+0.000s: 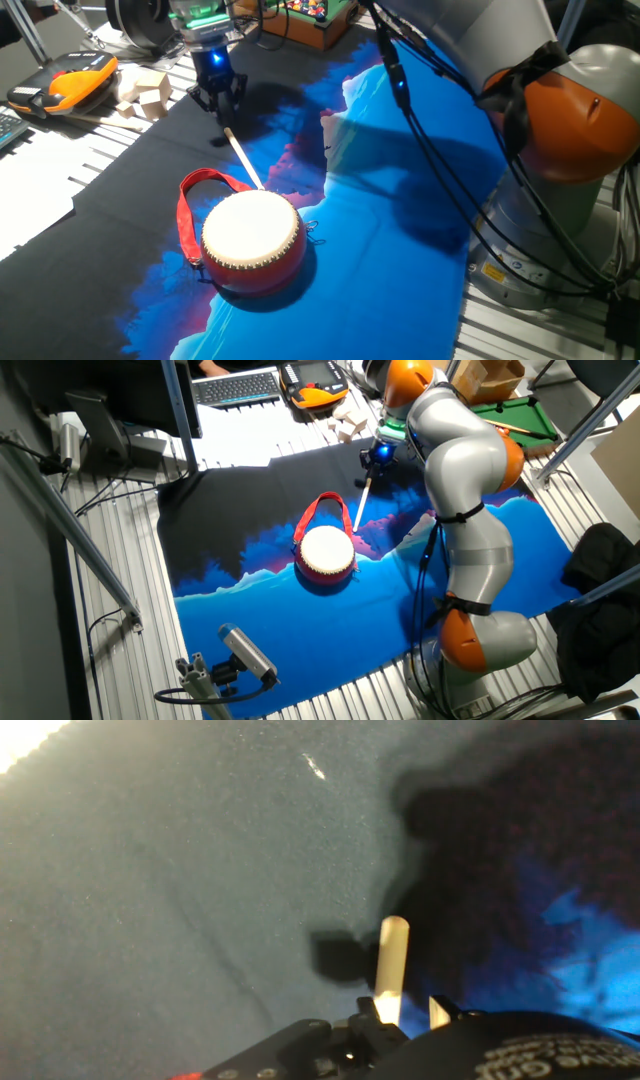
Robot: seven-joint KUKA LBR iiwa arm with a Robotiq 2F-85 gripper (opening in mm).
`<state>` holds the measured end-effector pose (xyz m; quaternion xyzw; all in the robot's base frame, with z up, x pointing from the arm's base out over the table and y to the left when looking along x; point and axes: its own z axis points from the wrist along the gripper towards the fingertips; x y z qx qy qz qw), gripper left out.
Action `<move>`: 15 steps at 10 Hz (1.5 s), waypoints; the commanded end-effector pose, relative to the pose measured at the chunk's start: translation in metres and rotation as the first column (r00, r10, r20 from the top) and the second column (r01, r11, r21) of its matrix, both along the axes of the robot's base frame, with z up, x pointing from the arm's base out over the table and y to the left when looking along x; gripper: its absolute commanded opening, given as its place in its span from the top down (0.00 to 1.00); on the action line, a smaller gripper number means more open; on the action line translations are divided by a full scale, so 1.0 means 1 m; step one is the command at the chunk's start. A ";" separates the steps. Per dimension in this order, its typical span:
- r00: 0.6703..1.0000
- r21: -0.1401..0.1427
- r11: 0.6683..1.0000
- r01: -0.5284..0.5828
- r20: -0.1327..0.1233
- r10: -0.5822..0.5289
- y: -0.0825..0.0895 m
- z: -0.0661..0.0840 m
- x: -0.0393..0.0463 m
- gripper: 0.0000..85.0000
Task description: Play the drum
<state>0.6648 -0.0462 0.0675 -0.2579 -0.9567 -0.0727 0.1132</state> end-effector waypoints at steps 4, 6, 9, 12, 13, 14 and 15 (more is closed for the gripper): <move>0.999 0.058 0.998 0.015 -0.051 -0.012 -0.003 -0.011 0.0003 0.60; 0.999 0.053 0.999 0.011 -0.049 -0.009 -0.004 -0.014 -0.0002 0.60; 0.999 0.016 1.000 0.013 -0.034 -0.013 -0.001 -0.019 -0.0019 0.60; 1.000 -0.001 1.000 0.013 -0.027 -0.013 0.001 -0.025 -0.0033 0.60; 1.000 -0.004 1.000 0.016 -0.023 -0.016 0.000 -0.027 -0.0032 0.60; 1.000 -0.006 1.000 0.019 -0.020 -0.019 0.000 -0.030 -0.0031 0.60; 1.000 -0.010 1.000 0.023 -0.017 -0.023 0.000 -0.031 -0.0035 0.60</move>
